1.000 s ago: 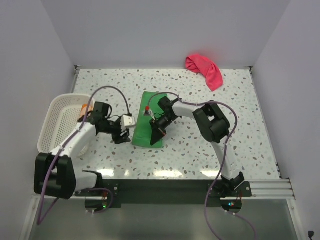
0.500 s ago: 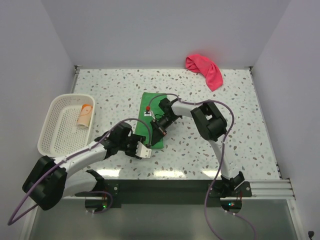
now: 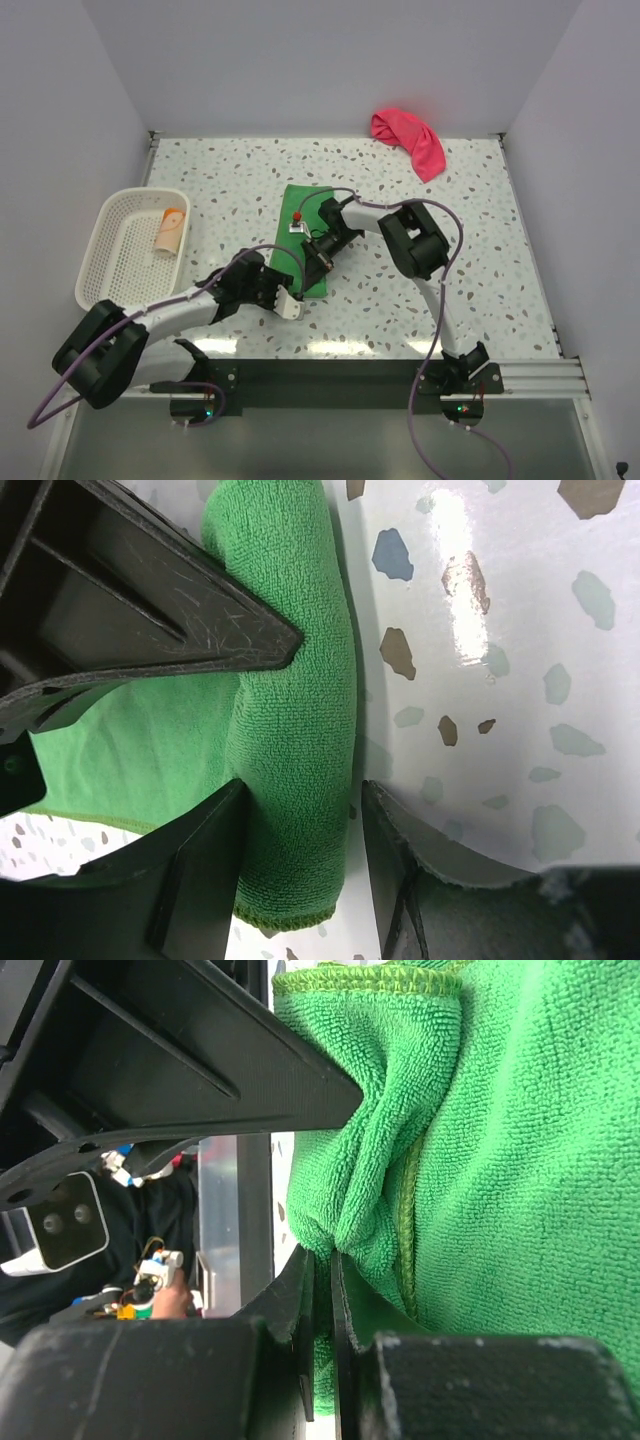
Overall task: Roll the towels
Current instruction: Roll the towel
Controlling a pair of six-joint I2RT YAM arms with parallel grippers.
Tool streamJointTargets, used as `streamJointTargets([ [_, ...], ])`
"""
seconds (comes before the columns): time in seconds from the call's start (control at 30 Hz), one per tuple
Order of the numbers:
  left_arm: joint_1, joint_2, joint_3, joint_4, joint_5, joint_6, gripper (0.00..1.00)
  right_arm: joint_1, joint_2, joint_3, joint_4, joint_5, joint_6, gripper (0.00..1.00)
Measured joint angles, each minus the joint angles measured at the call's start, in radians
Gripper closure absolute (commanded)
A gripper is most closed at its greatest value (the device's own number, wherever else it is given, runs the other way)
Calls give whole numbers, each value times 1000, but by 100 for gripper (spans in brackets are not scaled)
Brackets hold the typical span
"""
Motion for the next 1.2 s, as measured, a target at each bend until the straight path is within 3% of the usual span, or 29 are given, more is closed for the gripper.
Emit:
streamJointTargets([
  [0.17,-11,12,-14,50,-6,31,49,-1,12,11,-28,-11,-14,100],
  [0.3,-26,50,-1,50,-11,52,72,-1,12,11,-34,-8,-16,100],
  [0.37,-30,77,33,10,-13,60,77,-1,12,11,-34,-5,-13,100],
  [0.4,-30,93,61,-26,-12,64,82,-1,11,11,-35,-1,-10,76],
  [0.43,-30,112,99,-74,-11,67,84,-2,8,11,-34,5,-3,64],
  [0.57,-30,171,212,-223,2,54,91,-16,-46,-9,-42,32,35,45],
  [0.77,-28,234,323,-378,45,-29,92,-80,-234,-136,74,221,87,46],
  [1.0,72,398,515,-573,204,-142,94,-257,-623,-374,289,500,137,48],
  [1.2,206,626,729,-792,422,-203,92,-186,-820,-437,352,617,85,52],
])
